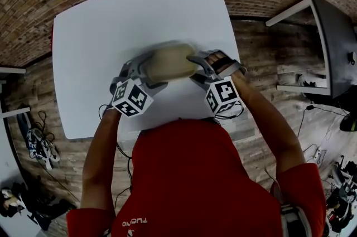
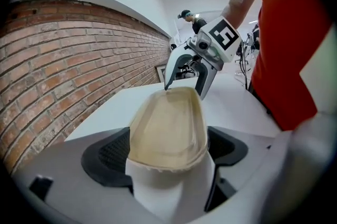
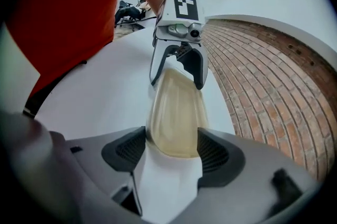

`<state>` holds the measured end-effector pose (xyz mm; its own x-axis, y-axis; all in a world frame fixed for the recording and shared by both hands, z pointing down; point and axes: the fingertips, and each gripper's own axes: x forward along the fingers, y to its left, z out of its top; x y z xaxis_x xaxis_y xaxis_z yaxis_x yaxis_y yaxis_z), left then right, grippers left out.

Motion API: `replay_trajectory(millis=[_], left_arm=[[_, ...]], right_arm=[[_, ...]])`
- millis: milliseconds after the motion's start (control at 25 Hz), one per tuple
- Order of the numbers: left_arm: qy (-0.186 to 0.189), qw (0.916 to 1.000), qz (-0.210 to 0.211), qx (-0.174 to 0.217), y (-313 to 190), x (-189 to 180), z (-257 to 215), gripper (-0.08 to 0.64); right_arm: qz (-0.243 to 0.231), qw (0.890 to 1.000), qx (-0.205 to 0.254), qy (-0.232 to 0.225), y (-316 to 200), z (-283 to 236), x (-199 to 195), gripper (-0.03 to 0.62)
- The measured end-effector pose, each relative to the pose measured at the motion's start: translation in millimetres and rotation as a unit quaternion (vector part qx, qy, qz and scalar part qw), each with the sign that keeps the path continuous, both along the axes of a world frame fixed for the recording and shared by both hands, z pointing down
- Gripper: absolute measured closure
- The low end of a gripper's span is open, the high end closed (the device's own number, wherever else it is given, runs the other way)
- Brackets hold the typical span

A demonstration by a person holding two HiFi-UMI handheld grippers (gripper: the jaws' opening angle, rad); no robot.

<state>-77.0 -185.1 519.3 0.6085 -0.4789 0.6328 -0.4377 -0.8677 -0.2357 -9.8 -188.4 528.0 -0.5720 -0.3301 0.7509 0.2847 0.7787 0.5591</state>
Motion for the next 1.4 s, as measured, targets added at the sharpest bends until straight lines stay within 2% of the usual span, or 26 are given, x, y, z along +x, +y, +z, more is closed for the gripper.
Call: replay_trajectory(millis=[160, 360, 440, 560, 640, 720, 880, 1040, 1160, 1240, 1280, 1400], left_arm=[[-0.001, 1.0, -0.004, 0.006, -3.0, 2.7, 0.5, 0.103], [-0.024, 0.9994, -0.006, 0.024, -4.9, 0.8, 2.9, 0.118], [-0.03, 0.9991, -0.006, 0.028, -4.2, 0.1, 3.1, 0.129], [-0.032, 0.999, -0.008, 0.031, -4.3, -1.0, 3.0, 0.137], [-0.028, 0.9991, -0.01, 0.031, -5.4, -0.8, 2.5, 0.137], [-0.022, 0.9993, -0.013, 0.029, -6.3, 0.1, 1.0, 0.137], [-0.018, 0.9993, -0.016, 0.028, -6.0, 0.9, -0.3, 0.14], [-0.016, 0.9993, -0.018, 0.029, -6.5, -1.1, 0.1, 0.141], [-0.015, 0.9993, -0.017, 0.03, -5.5, -0.8, 0.0, 0.143], [-0.017, 0.9992, -0.016, 0.031, -4.9, -0.4, 0.7, 0.144], [-0.019, 0.9992, -0.016, 0.033, -4.9, -0.3, 1.2, 0.146], [-0.024, 0.9989, -0.015, 0.038, -4.7, -0.4, 3.3, 0.152]], right_arm=[[0.0, 1.0, -0.02, 0.008, 2.4, 2.0, 2.1, 0.312], [-0.004, 0.995, -0.097, 0.021, 7.1, -0.8, 1.2, 0.342], [-0.001, 0.989, -0.15, 0.019, 9.9, -7.1, 0.4, 0.348], [0.014, 0.973, -0.231, 0.014, 9.9, -17.6, -1.7, 0.35], [0.019, 0.967, -0.252, 0.016, 7.4, -22.3, -2.8, 0.348], [0.022, 0.973, -0.228, 0.02, 5.2, -23.1, -2.6, 0.348], [0.025, 0.99, -0.133, 0.03, 8.0, -15.3, -7.4, 0.347], [0.012, 0.996, -0.085, 0.029, 23.3, -8.3, -37.9, 0.345], [0.004, 0.998, -0.047, 0.047, 23.6, -2.3, -56.2, 0.345], [0.002, 0.997, -0.047, 0.063, 22.2, 1.0, -60.2, 0.345], [0.003, 0.996, -0.062, 0.067, 22.5, 1.7, -60.7, 0.345], [0.013, 0.988, -0.145, 0.057, 25.1, -3.4, -61.4, 0.353]])
